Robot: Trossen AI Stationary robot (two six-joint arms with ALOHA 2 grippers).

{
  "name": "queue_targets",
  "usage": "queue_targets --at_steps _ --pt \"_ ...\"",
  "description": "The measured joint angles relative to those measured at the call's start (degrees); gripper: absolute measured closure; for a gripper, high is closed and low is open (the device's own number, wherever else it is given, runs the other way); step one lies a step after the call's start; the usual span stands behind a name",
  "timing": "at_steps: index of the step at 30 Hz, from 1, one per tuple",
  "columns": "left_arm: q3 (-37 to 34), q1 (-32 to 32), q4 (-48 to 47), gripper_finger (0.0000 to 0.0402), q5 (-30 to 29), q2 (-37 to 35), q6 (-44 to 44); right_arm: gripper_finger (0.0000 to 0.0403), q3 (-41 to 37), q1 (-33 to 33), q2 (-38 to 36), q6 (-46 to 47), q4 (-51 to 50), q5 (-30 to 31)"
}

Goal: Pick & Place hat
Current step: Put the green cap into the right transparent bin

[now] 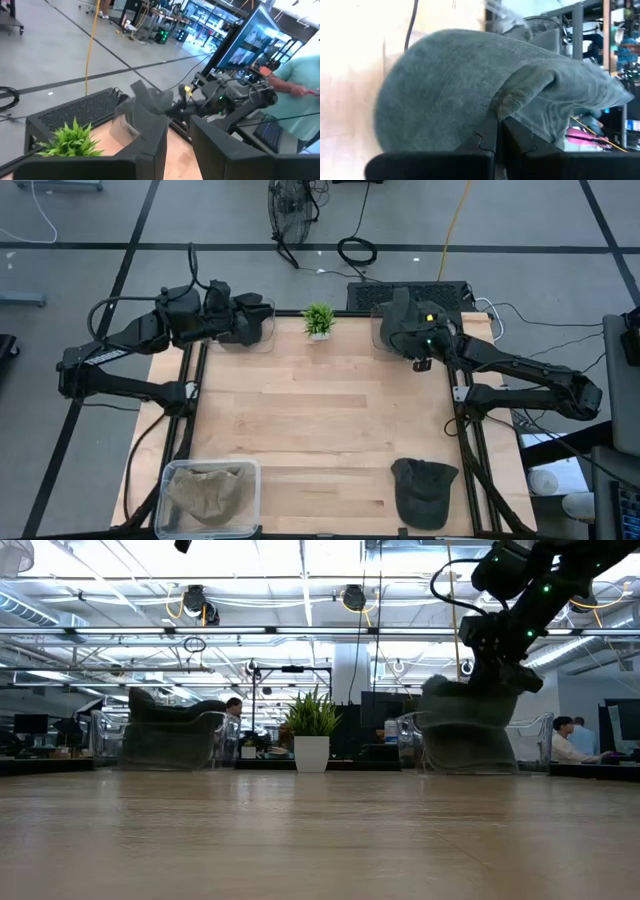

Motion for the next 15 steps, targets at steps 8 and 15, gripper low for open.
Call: queue_targets --at_steps 8,15 --pt "0.0 0.0 0.7 0.0309 0.0 0.0 -1.5 0.0399 -1.0 0.0 -0.2 -3.1 -0.3 -0.1" --pt "0.0 -0.2 0.6 0.0309 0.0 0.0 -3.1 0.0398 -1.1 0.1 -1.6 -5.5 -0.8 -0.1"
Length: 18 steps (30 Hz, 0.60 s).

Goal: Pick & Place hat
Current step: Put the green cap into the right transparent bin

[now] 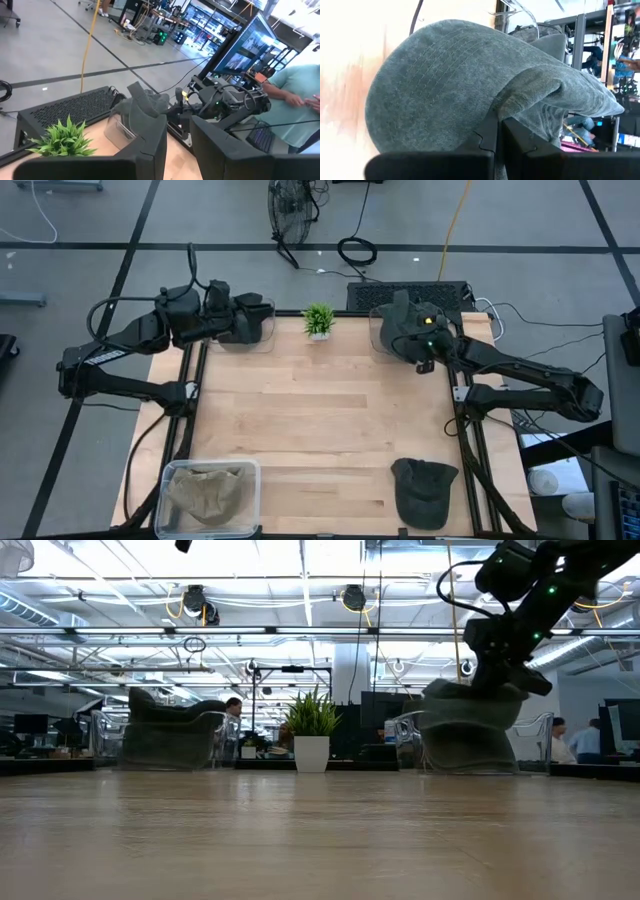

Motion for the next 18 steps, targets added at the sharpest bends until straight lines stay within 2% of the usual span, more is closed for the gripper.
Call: queue_targets --at_steps 5,12,18 --pt "0.0 0.0 -1.8 0.0309 0.0 0.3 -0.5 0.0398 0.0 -0.6 -0.3 -4.0 0.6 2.0" --pt "0.0 0.0 -2.2 0.0309 0.2 1.1 -2.5 0.0398 -0.1 -2.8 -0.3 -6.9 7.9 3.2" --pt "0.0 0.0 -2.4 0.0309 1.1 2.1 -4.0 0.0398 -2.1 -5.0 1.0 -5.2 10.1 2.8"
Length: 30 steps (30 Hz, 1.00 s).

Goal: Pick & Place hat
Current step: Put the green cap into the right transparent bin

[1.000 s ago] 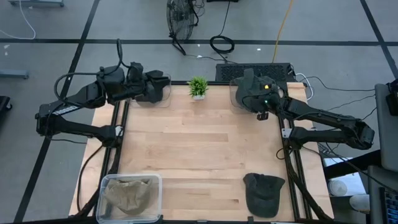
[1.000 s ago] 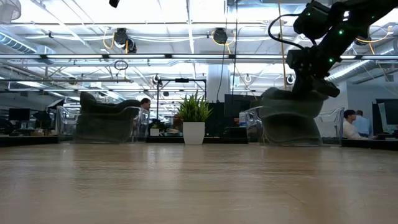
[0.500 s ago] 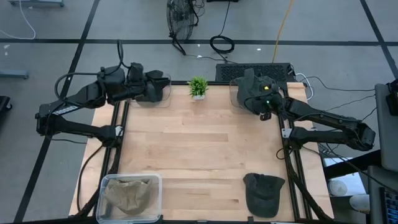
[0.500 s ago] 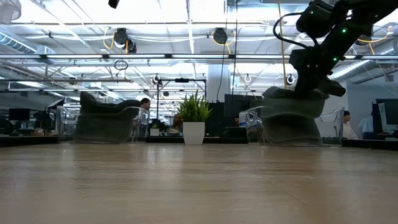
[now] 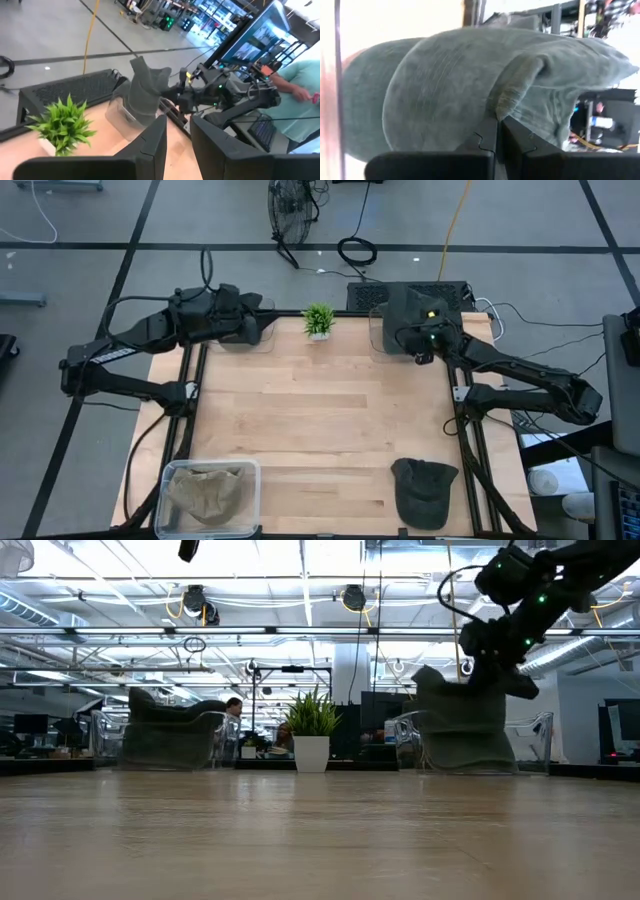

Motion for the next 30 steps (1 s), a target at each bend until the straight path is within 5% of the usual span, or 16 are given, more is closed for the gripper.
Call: queue_targets --at_steps 21,30 --pt "0.0 -1.3 -2.2 0.0309 1.2 1.7 2.0 0.0398 -2.6 1.7 -4.1 2.3 -7.4 -5.9" --pt "0.0 -0.9 -1.6 0.0309 0.6 1.7 2.4 0.0398 -2.6 1.9 -8.4 23.1 -11.1 -6.1"
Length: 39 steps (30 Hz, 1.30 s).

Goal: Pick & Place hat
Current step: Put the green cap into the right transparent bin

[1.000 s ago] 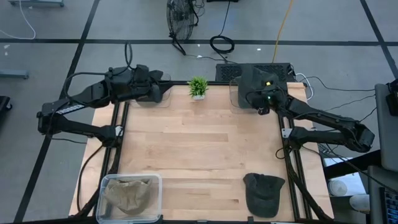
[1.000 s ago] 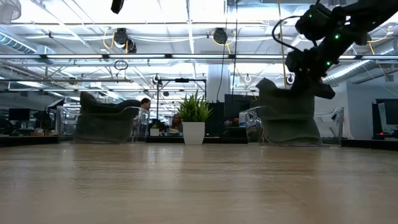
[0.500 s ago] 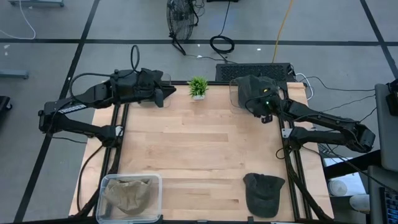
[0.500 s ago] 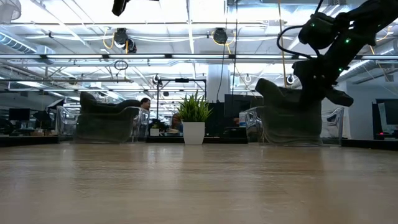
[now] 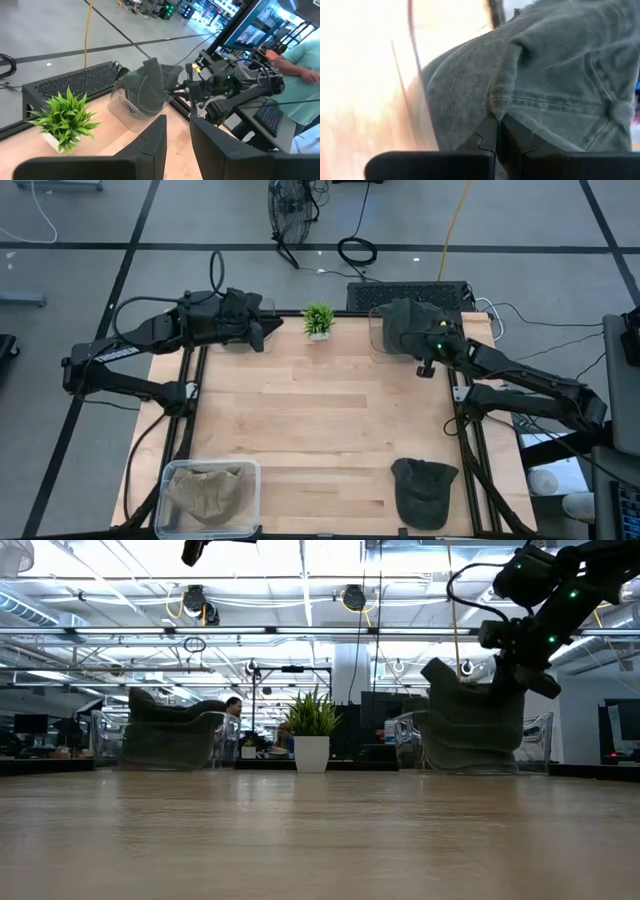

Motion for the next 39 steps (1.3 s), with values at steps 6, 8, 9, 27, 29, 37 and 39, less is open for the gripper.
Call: queue_targets --at_steps 6,8,9,27,29,37,39 --pt "0.0 0.0 0.2 0.0309 -0.4 0.0 -0.2 0.0399 0.0 1.5 -1.5 8.8 -1.2 -3.6" --pt "0.0 0.0 0.2 0.0309 -0.4 0.0 -0.4 0.0398 0.0 2.1 -1.8 11.2 -2.4 -4.4" --pt "0.0 0.0 0.2 0.0309 -0.4 0.0 -0.7 0.0399 0.0 2.4 -2.0 12.8 -2.8 -4.4" --pt "0.0 0.0 0.2 0.0309 -0.4 0.0 0.1 0.0399 0.1 4.3 -2.4 10.5 -8.7 -11.6" --pt "0.0 0.0 0.2 0.0309 -0.4 0.0 0.1 0.0398 0.7 4.3 -2.4 8.2 -9.7 -11.4" --pt "0.0 0.0 0.1 0.0309 -0.4 0.0 1.0 0.0367 5.2 4.3 -2.4 4.4 -9.3 -9.8" --pt "0.0 0.0 0.1 0.0309 -0.4 0.0 1.8 0.0351 5.2 4.3 -2.4 5.9 -9.5 -13.2"
